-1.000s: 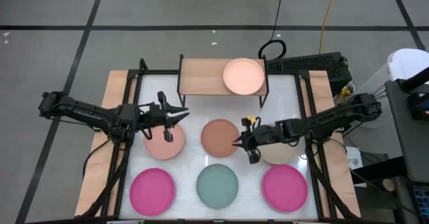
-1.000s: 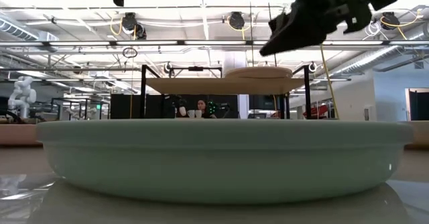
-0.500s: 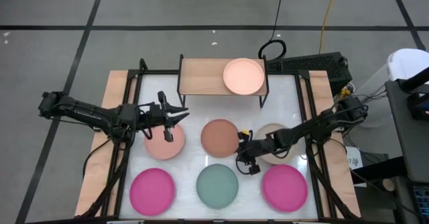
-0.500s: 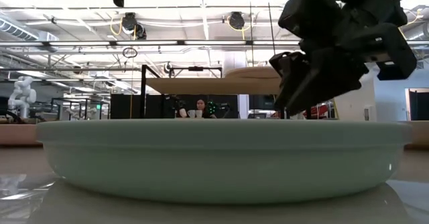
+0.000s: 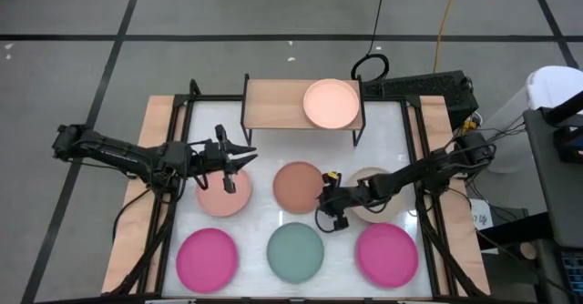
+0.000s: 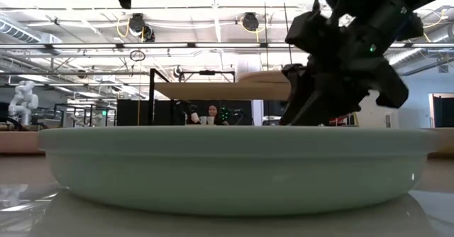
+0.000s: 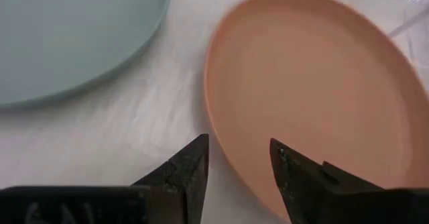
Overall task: Place and stack plates onto a shelf
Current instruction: Stack the brown plate on the light orange plate
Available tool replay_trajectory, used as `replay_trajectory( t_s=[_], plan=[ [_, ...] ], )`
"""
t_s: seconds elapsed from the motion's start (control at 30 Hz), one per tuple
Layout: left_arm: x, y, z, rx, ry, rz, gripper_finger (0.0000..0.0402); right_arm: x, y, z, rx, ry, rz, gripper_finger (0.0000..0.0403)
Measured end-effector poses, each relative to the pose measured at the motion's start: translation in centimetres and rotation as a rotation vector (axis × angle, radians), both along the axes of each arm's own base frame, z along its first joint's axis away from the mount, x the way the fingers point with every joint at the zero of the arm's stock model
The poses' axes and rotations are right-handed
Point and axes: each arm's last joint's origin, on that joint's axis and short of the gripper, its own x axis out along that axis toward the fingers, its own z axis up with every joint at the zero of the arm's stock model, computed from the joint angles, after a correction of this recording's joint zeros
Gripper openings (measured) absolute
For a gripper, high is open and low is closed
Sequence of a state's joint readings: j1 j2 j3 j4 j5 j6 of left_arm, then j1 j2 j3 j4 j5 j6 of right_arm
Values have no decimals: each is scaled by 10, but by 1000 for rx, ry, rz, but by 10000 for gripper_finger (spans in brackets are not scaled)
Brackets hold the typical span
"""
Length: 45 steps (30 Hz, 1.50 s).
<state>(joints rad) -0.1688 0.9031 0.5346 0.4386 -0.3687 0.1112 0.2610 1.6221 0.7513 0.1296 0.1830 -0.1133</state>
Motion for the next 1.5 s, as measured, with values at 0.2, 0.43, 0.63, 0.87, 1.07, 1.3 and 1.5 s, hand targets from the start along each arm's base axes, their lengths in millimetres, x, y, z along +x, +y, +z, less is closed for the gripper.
replay_trajectory(
  t_s=[0.2, 0.43, 0.63, 0.87, 1.07, 1.3, 1.5],
  plan=[
    [0, 0, -1, 12, 12, 1, 86, 4, -4, -16, -8, 41, -17, 137],
    [0, 1, -2, 17, 21, 7, 85, 4, -4, -19, -30, 53, 7, 100],
    [0, 2, -2, 19, 28, 13, 86, 5, -4, -20, -69, 53, 43, 20],
    [0, 2, -2, 19, 27, 13, 86, 8, -4, -5, -64, 1, 50, 3],
    [0, 2, -1, 18, 18, 12, 86, 5, -3, 28, -15, -118, 68, 2],
    [0, 2, -1, 17, 16, 12, 86, -10, 4, 85, -3, -373, 157, 1],
    [0, 2, -1, 13, 15, 6, 86, -33, -5, 136, -139, -608, 118, 1]
  ],
)
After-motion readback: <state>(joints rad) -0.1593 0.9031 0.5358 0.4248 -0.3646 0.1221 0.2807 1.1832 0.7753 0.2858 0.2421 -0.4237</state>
